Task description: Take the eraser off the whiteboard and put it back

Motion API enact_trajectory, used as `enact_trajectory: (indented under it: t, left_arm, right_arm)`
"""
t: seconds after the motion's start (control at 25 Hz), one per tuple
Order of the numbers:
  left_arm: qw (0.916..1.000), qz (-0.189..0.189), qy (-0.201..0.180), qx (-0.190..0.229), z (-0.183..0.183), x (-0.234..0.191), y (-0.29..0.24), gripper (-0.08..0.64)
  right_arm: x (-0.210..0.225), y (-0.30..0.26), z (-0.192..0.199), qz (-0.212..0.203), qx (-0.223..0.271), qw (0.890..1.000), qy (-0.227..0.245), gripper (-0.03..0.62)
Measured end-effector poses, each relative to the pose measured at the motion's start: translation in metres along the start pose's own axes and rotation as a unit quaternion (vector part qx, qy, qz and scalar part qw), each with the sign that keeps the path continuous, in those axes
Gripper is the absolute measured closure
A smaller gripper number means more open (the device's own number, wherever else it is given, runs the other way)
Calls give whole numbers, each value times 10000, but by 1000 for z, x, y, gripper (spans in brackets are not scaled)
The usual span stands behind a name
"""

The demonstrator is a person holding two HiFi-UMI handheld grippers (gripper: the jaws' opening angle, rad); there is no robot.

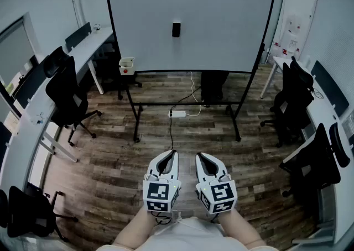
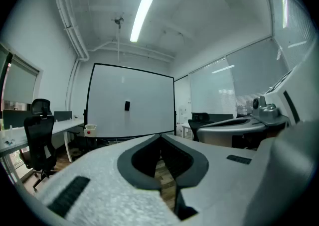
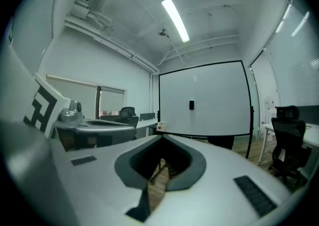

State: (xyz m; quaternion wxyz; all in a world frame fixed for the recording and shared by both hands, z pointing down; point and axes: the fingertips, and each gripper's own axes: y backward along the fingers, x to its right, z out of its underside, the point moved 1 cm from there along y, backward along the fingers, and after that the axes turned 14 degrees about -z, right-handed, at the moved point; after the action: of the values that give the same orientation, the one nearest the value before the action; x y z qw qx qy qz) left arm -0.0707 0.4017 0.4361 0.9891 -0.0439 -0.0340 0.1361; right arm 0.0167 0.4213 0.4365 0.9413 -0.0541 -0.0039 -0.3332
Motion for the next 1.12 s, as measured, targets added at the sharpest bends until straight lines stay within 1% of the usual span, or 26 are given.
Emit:
enact_trajectory:
  t: [0.2,0.4,0.64,0.72,0.8,0.88,1.0,1.12]
  left_arm:
    - [9998,156,62,64,0,7,0,543]
    - [9997,196,-22,121,0,11,-2,543]
    - [9997,241,46,9,10,22,-14,543]
    - [9997,207,104,-4,12,26,-19,543]
    - [9997,96,205,59,13,31,-24,543]
    - [9996,-19,248,126,10,35,-30,543]
    - [9996,-79,202,172,2,38,-43,543]
    - [9996,-87,267,96,4,42,-58,543]
  right_arm:
    - [3,-1,0,-16,9,10000,-26,566]
    - [8,-2,3,-37,107,9997,-198,565]
    - [26,5,10,-44,169,9994,-299,565]
    - [35,11,14,-7,168,9993,-344,565]
    - [48,20,19,123,113,9992,-361,565]
    - [61,27,23,168,60,9991,-375,565]
    - [73,29,23,81,20,9994,-332,565]
    - [86,22,25,-31,31,9985,-554,565]
